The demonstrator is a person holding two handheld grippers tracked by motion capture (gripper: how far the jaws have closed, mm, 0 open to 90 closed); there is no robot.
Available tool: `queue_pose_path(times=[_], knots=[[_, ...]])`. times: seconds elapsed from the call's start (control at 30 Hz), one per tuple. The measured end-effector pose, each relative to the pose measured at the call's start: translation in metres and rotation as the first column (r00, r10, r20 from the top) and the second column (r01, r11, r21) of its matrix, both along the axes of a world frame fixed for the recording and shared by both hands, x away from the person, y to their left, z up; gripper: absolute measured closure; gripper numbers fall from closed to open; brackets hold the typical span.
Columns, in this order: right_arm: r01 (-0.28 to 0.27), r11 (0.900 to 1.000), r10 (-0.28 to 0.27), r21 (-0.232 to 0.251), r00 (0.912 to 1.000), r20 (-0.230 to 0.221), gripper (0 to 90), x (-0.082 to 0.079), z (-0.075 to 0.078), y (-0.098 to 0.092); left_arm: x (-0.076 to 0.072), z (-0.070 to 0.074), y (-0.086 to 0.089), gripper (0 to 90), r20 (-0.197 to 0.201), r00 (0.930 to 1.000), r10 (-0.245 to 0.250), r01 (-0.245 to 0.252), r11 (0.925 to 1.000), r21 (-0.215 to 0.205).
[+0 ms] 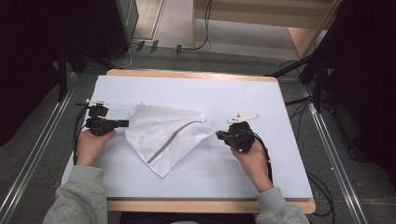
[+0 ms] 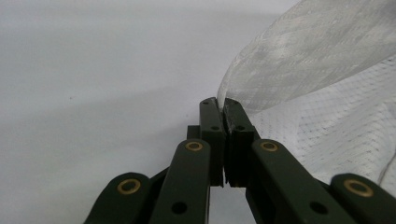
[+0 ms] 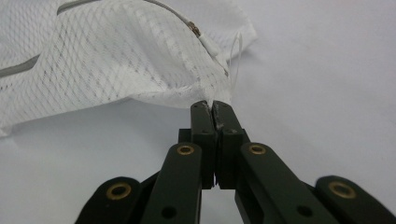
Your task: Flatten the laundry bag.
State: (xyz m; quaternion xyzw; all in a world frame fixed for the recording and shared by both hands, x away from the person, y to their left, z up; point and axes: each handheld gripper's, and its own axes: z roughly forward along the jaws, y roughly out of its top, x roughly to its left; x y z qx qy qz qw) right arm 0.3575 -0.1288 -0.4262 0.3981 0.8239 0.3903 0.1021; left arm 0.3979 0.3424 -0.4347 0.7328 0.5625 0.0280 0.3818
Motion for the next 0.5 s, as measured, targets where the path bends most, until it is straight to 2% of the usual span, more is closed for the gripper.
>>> queue_pose_path(times=[0.33,0.5], knots=[[0.022,1.0,-0.023,-0.011,0.9996,-0.014,90.0,-0.017,-0.002,-0.023,0.013,-0.005,-0.003,89.1,-0.02,0.9998,-0.004,0.004,0.9999,-0.013],[0.033,0.999,-0.033,-0.007,0.9986,-0.041,90.0,-0.026,-0.004,-0.032,0.017,-0.007,-0.007,88.3,-0.023,0.9997,-0.012,0.011,0.9999,-0.004]])
